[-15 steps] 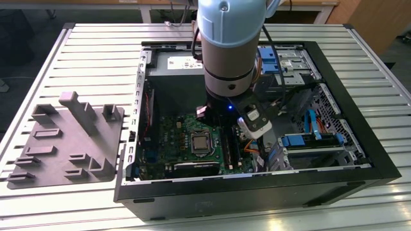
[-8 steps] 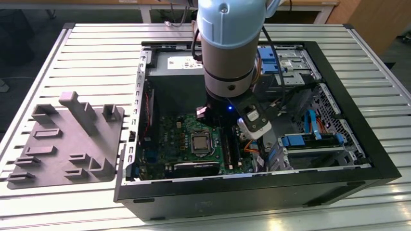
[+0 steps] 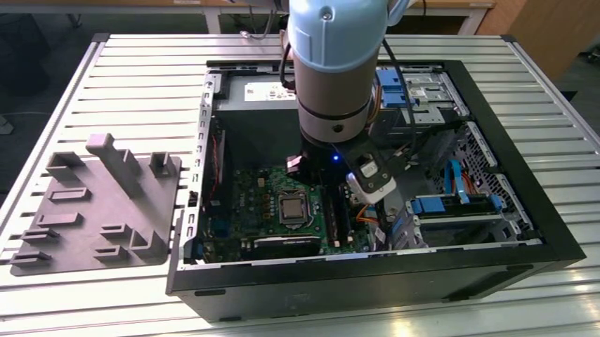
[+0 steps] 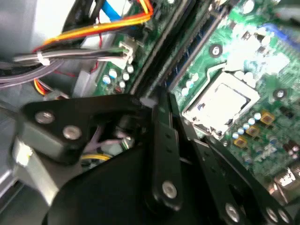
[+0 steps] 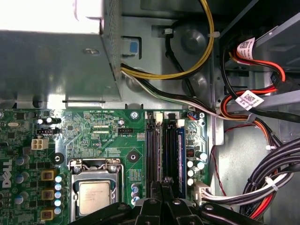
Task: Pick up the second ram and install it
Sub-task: 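Insert the second ram into the second slot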
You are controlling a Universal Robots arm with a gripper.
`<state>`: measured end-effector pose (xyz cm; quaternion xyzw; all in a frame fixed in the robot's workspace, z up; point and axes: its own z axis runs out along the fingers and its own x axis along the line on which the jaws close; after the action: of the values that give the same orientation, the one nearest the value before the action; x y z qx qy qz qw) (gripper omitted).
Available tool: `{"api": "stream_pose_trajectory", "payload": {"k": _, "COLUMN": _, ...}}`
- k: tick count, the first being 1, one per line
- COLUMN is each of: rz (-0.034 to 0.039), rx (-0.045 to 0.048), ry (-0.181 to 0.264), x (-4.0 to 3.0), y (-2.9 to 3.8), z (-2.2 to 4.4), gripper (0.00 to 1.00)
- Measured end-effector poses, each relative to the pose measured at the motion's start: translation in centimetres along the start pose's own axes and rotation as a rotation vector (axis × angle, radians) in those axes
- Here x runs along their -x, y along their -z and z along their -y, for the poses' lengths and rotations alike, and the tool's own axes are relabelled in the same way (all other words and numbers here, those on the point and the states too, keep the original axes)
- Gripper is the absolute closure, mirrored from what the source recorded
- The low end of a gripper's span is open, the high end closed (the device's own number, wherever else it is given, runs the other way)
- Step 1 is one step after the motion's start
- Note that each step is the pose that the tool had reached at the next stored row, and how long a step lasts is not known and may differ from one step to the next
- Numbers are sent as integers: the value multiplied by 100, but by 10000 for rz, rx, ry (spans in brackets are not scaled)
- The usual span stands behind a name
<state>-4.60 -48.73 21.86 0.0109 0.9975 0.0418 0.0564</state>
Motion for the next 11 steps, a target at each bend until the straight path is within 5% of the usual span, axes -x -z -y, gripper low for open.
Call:
{"api": "stream_pose_trajectory", "payload": {"k": 2, "rz": -2, "rx": -11, "ry": 0, "x": 0, "y": 3, "z": 1, "gripper": 81}}
{"api": "stream_pose_trajectory", "payload": {"k": 11, "rz": -4, "rx": -9, "ry": 0, "x": -4, "y": -22, "z": 4, "gripper": 81}}
